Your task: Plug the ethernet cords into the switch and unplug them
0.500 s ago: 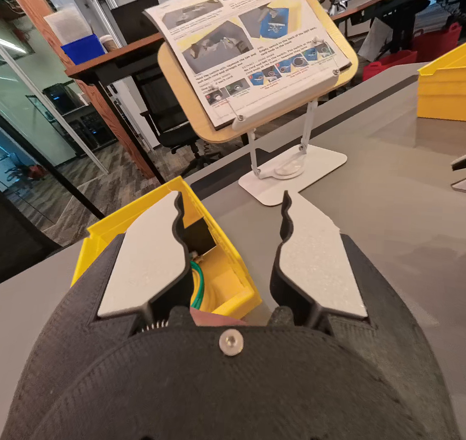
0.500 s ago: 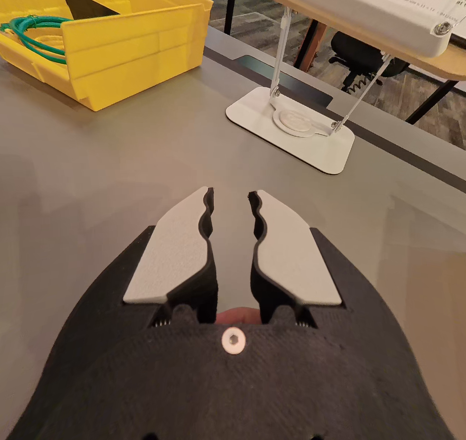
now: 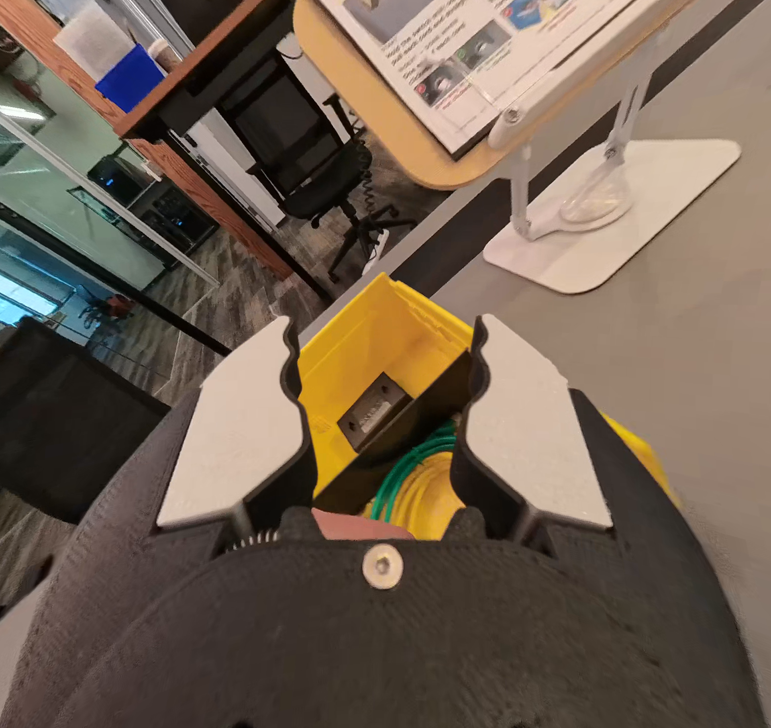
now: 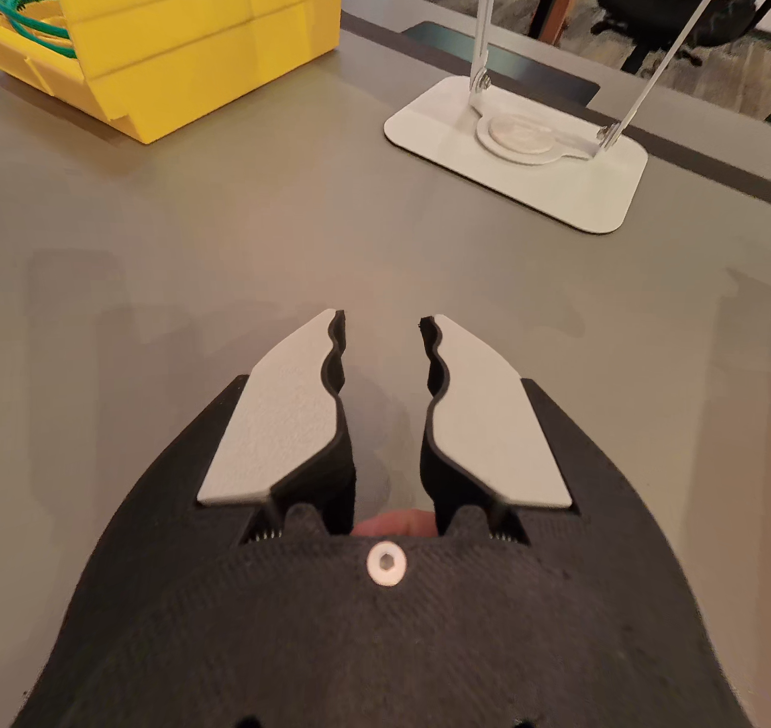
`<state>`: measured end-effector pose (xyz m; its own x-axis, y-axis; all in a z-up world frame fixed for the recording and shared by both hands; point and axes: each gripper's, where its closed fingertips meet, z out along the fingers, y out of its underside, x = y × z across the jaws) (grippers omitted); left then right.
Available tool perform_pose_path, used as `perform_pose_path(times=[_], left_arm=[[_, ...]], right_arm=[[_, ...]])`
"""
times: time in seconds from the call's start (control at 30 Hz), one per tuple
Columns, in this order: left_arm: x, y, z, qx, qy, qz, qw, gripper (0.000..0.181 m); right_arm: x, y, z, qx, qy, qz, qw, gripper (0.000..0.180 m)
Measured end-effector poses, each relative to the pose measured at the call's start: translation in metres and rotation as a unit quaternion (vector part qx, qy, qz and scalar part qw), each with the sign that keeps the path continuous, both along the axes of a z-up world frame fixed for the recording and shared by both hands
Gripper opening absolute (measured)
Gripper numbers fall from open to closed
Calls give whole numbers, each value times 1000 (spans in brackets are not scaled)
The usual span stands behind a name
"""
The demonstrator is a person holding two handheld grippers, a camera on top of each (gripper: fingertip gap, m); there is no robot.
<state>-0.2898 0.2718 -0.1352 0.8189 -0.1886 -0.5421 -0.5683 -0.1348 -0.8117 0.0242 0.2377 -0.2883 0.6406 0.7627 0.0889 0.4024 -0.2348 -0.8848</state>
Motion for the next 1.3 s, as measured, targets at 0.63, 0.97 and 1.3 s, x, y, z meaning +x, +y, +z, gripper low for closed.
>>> perform_pose_path(times=[0.63, 0.97, 1.3], left_arm=[[-76, 116, -106, -354, 217, -106, 903, 90], [-96, 112, -169, -456, 255, -112, 845, 72], [-100, 111, -196, -522, 218, -98, 819, 60]], right_arm=[[-8, -3, -20, -93, -8, 39, 995, 38], [-9, -4, -21, -107, -2, 48, 993, 35], [-9, -4, -21, -108, -1, 50, 993, 34]])
